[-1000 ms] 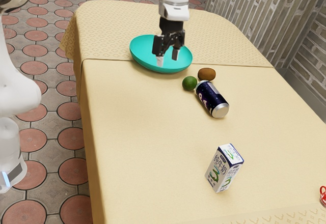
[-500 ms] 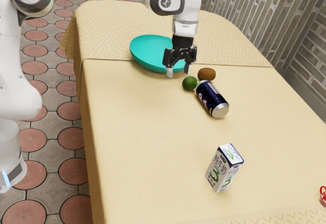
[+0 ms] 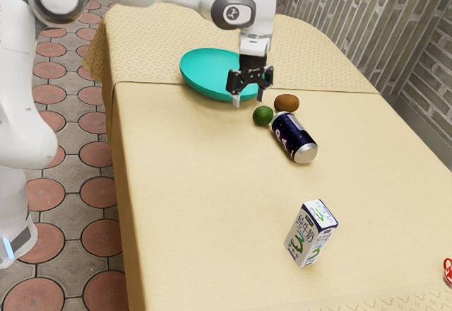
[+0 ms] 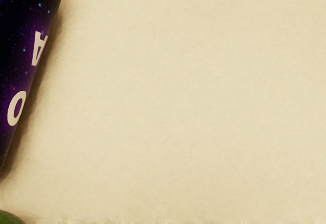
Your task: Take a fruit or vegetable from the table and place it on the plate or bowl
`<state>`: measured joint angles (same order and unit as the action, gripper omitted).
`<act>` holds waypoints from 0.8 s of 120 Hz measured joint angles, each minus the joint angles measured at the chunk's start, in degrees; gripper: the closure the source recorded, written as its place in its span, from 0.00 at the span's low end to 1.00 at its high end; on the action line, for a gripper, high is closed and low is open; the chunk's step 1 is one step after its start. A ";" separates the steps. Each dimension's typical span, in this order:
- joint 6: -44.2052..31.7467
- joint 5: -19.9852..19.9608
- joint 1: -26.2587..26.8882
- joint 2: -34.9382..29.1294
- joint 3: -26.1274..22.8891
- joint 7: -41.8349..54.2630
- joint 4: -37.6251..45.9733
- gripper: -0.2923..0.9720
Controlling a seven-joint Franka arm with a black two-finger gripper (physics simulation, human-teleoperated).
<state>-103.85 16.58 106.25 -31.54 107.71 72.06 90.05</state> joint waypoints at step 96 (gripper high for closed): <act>-4.93 1.49 8.61 -2.90 11.83 7.77 -5.72 0.25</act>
<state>-108.78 18.06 114.86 -34.44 119.54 79.83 84.33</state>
